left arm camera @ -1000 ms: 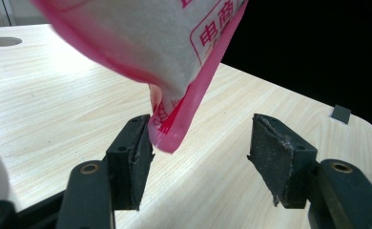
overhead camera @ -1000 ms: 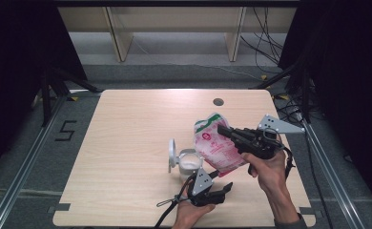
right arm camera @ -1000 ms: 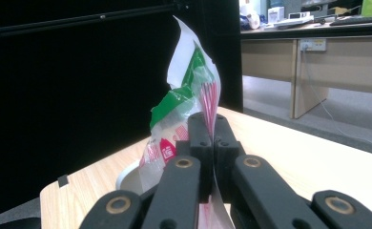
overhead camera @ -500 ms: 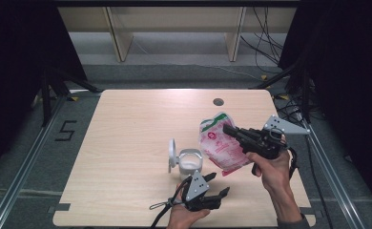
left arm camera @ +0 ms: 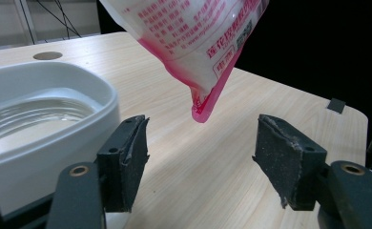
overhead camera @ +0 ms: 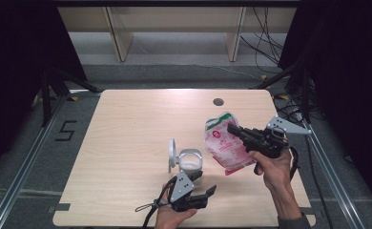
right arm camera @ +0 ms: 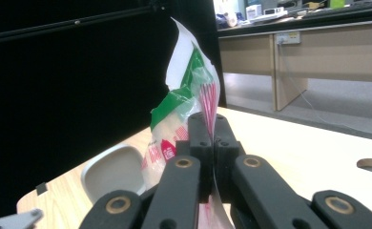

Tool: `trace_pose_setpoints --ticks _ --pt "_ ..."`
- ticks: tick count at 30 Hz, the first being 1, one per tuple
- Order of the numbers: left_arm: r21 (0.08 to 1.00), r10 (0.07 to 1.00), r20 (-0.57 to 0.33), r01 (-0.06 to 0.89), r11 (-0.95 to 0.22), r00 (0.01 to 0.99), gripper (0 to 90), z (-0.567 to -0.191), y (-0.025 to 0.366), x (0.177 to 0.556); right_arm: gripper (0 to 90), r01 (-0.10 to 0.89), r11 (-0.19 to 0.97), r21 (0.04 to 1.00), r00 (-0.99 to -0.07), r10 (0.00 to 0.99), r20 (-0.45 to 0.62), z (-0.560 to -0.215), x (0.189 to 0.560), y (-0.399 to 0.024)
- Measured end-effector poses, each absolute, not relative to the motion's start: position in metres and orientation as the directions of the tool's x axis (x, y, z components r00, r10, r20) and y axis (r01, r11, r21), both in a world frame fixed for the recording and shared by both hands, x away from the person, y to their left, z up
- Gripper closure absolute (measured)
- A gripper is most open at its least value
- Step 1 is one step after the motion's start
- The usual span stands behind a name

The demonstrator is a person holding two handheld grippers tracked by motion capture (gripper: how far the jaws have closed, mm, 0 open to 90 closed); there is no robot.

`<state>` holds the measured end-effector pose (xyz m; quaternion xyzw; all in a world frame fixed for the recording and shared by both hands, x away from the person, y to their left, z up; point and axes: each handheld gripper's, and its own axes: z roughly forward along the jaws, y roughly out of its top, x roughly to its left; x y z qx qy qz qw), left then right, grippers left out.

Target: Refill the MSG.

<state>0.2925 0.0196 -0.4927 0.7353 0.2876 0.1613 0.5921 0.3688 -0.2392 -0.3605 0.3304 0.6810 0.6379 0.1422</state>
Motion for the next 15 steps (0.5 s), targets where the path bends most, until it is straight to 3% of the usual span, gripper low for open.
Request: trace_pose_setpoints --ticks 7,12,15 --pt "0.958 0.646 -0.129 0.263 -0.116 0.753 34.6 -0.491 0.036 0.290 90.0 0.289 -0.036 0.957 -0.727 0.642 0.244 -0.367 0.373 -0.242" --pt "0.957 0.634 -0.081 0.238 -0.166 0.769 34.4 -0.494 0.046 0.287 90.0 0.291 -0.035 0.956 -0.719 0.652 0.243 -0.373 0.377 -0.244" --pt "0.956 0.633 -0.098 0.250 -0.155 0.768 34.4 -0.495 0.047 0.284 90.0 0.308 -0.028 0.951 -0.721 0.645 0.252 -0.374 0.378 -0.244"
